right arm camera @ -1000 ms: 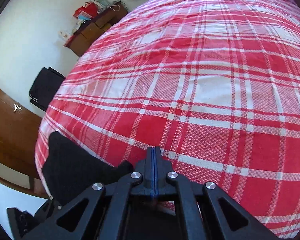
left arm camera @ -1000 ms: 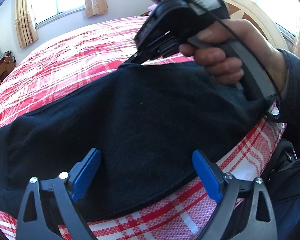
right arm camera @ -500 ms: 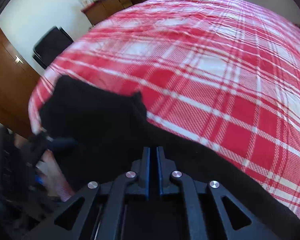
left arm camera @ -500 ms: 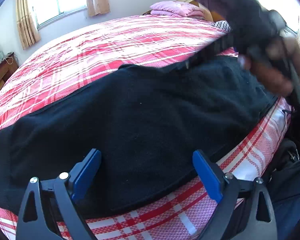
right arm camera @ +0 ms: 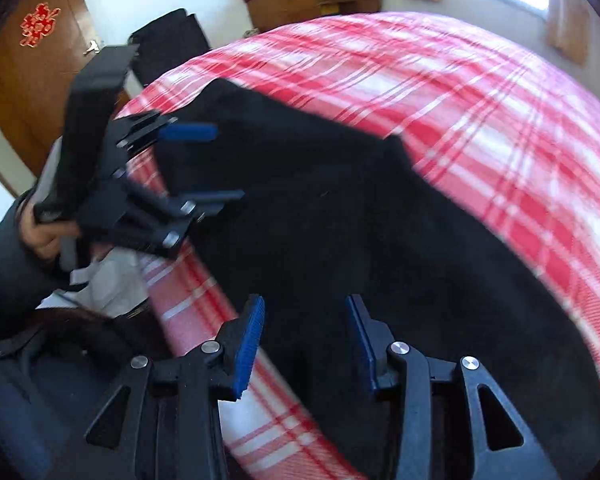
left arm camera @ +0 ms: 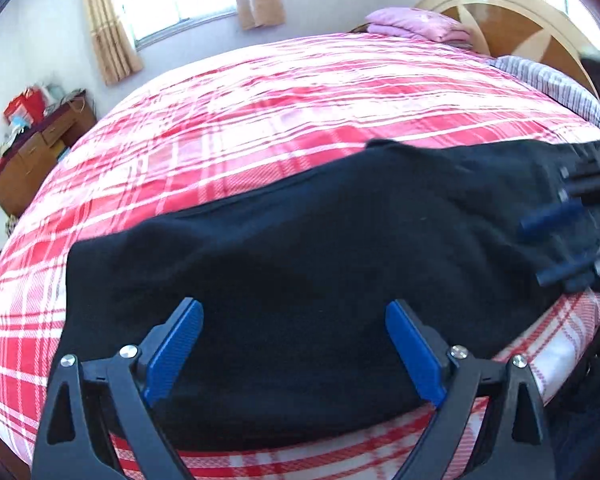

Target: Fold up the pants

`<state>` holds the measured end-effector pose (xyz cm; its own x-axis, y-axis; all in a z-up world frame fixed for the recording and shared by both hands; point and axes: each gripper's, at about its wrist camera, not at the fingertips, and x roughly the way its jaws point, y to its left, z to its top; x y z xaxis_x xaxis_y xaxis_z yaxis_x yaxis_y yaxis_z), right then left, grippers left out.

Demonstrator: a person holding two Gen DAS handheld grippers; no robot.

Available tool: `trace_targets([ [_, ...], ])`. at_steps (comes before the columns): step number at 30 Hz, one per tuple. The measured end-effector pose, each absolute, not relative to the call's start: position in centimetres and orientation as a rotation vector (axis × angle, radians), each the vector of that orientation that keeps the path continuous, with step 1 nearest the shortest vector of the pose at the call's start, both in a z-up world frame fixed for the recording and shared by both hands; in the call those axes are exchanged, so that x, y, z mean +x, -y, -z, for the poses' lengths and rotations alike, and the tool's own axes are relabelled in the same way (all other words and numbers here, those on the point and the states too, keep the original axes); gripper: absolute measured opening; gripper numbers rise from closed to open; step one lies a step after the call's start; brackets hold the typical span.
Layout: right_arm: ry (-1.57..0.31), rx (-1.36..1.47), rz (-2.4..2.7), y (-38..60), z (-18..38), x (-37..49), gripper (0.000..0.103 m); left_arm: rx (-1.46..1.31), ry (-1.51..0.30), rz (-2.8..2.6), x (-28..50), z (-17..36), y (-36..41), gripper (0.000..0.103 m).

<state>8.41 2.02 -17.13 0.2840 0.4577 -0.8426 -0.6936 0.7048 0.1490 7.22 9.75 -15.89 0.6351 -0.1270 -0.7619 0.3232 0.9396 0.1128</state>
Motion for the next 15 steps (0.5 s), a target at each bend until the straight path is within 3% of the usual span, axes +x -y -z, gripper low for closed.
trace_targets([
  [6,-1.025,-0.25,-0.773,-1.7,18.4,8.4,0.044,0.219,-0.856,0.267,7.4,16.6,-10.4,0.099],
  [15,-0.948,-0.183,-0.596,4.6,15.3,6.7,0.046,0.211,-0.83,0.258,7.0,15.4,-9.2,0.099],
])
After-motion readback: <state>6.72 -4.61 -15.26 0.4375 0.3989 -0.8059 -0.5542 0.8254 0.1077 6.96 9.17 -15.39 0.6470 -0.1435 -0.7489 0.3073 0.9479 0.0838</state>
